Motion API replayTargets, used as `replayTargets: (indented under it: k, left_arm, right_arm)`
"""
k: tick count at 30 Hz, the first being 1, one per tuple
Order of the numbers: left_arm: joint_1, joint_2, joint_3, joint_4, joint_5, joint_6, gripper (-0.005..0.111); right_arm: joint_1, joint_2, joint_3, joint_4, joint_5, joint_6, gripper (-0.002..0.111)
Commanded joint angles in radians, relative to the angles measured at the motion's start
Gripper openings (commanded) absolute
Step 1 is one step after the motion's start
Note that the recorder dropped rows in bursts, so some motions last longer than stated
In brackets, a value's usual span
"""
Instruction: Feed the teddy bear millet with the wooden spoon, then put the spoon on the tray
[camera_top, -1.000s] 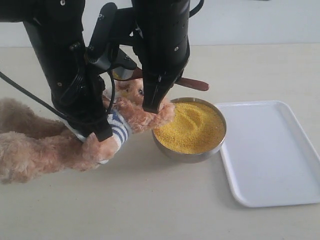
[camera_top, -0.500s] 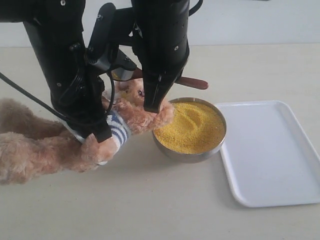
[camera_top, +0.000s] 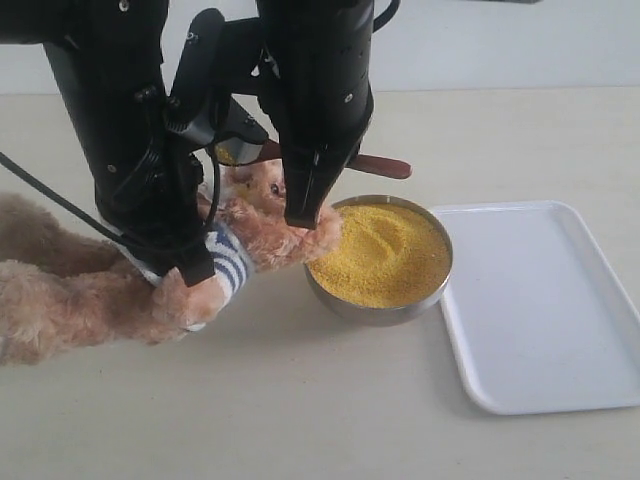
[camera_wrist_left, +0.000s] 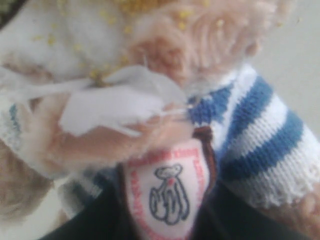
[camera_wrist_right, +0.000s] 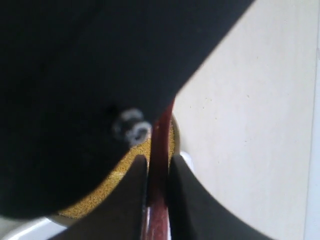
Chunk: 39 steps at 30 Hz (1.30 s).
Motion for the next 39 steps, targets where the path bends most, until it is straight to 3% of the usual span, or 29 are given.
replayTargets:
  k: [1, 39]
  left_arm:
    - [0.001, -0.010, 0.033, 0.017, -0.003, 0.008, 0.004]
    - [0.001, -0.038, 0.060, 0.042, -0.029, 0.035, 0.004]
  right_arm:
    - [0.002, -0.002, -0.002, -0.006, 0.001, -0.015, 0.000]
    - [0.002, -0.002, -0.002, 0.020, -0.046, -0.131, 0.000]
